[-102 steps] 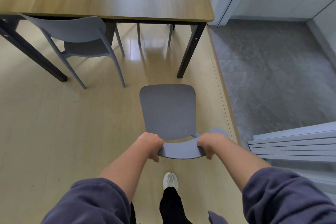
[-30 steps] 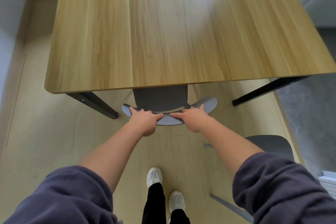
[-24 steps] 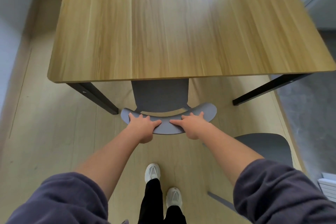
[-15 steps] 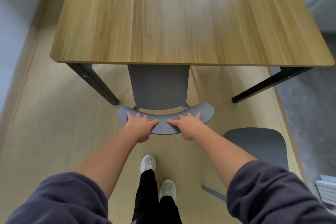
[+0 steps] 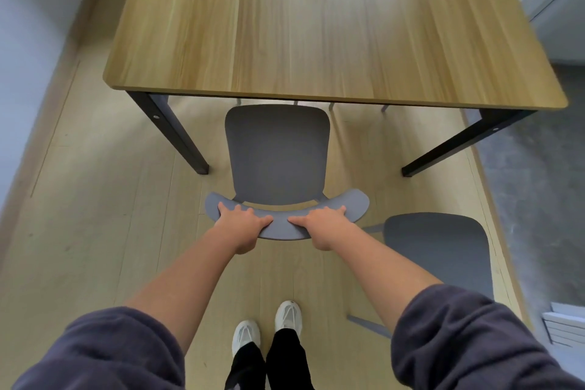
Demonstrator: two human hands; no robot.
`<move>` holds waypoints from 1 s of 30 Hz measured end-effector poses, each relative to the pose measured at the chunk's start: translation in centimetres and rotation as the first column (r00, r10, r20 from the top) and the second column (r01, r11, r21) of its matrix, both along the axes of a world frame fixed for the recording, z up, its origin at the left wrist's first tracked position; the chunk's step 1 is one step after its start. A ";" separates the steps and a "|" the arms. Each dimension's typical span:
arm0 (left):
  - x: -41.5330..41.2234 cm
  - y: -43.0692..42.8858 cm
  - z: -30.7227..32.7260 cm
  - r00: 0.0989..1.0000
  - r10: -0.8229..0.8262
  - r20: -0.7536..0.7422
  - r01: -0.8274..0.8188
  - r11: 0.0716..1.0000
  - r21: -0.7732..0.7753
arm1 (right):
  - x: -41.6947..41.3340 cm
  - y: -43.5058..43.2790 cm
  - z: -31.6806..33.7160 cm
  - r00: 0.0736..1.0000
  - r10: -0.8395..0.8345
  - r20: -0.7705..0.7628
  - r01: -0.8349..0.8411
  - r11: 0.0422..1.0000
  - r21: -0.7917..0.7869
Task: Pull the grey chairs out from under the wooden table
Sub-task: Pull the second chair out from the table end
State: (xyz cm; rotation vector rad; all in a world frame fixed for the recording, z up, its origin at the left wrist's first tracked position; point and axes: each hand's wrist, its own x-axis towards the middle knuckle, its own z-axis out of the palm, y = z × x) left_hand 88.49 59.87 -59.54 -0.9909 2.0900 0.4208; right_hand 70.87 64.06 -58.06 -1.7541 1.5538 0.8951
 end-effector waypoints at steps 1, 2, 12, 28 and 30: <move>0.3 0.1 0.2 1.000 0.003 -0.014 -0.003 1.000 0.007 | 0.4 0.2 0.3 1.000 -0.007 0.007 0.007 1.000 0.003; 0.4 0.1 0.3 1.000 0.010 -0.029 -0.010 1.000 0.016 | 0.5 0.1 0.6 1.000 -0.011 0.014 0.011 1.000 0.007; 2.6 4.1 1.4 0.998 -0.037 -0.053 0.043 0.991 0.126 | 3.3 5.2 1.6 0.996 -0.076 0.039 0.074 0.996 0.055; 4.7 12.4 1.8 1.000 -0.012 -0.029 0.016 0.988 0.154 | 5.3 13.3 2.1 0.995 -0.074 0.065 0.071 0.996 0.053; 4.8 14.1 1.8 1.000 -0.005 -0.024 0.009 0.990 0.143 | 5.3 14.6 2.2 0.997 -0.051 0.064 0.048 0.997 0.053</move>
